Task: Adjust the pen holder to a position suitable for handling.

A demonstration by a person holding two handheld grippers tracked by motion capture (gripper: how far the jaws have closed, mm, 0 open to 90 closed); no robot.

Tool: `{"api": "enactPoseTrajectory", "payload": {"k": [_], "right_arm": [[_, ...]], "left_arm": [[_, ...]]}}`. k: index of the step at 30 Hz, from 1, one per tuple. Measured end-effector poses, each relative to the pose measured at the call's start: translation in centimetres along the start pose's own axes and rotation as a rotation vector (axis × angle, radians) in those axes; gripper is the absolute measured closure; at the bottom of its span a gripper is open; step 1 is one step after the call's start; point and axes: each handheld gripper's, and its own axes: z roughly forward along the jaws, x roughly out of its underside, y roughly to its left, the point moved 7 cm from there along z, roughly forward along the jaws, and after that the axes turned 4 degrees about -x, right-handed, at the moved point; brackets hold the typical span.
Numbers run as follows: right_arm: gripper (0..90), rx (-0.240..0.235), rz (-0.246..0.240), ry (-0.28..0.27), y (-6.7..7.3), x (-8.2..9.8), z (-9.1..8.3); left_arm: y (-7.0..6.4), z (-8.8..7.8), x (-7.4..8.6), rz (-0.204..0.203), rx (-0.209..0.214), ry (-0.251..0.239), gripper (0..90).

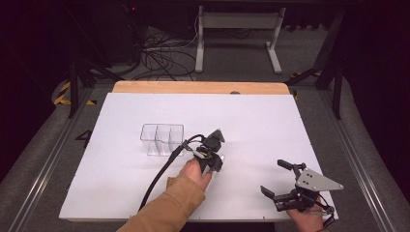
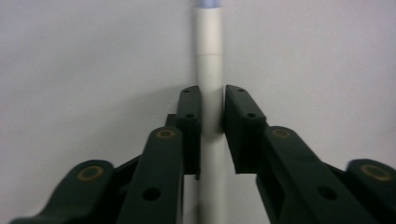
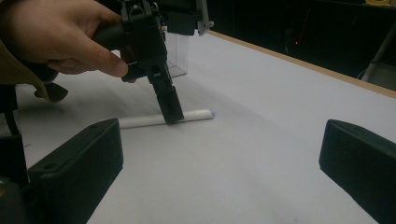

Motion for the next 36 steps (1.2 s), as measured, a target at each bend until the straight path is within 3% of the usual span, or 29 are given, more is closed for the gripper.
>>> {"api": "enactPoseTrajectory", "payload": {"k": [9,20,31,36], "right_arm": [[0.2,0.003,-0.002,0.001,-0.1,0.1,0.0],[0.2,0.002,-0.001,0.004,0.0,0.1,0.0],[0.2,-0.001,-0.001,0.007,-0.1,0.1,0.1],[0.2,-0.002,-0.002,0.007,-0.1,0.1,0.1]], "left_arm": [[0.0,-0.2,0.0,0.005,-0.006,-0.003,78.6],[0.2,-2.4,-0.1,0.010,0.022,-0.094,78.6],[0.4,-3.2,-0.1,0.024,0.033,-0.119,78.6],[0.1,-4.2,-0.1,0.043,0.043,-0.166,78.6]]}}
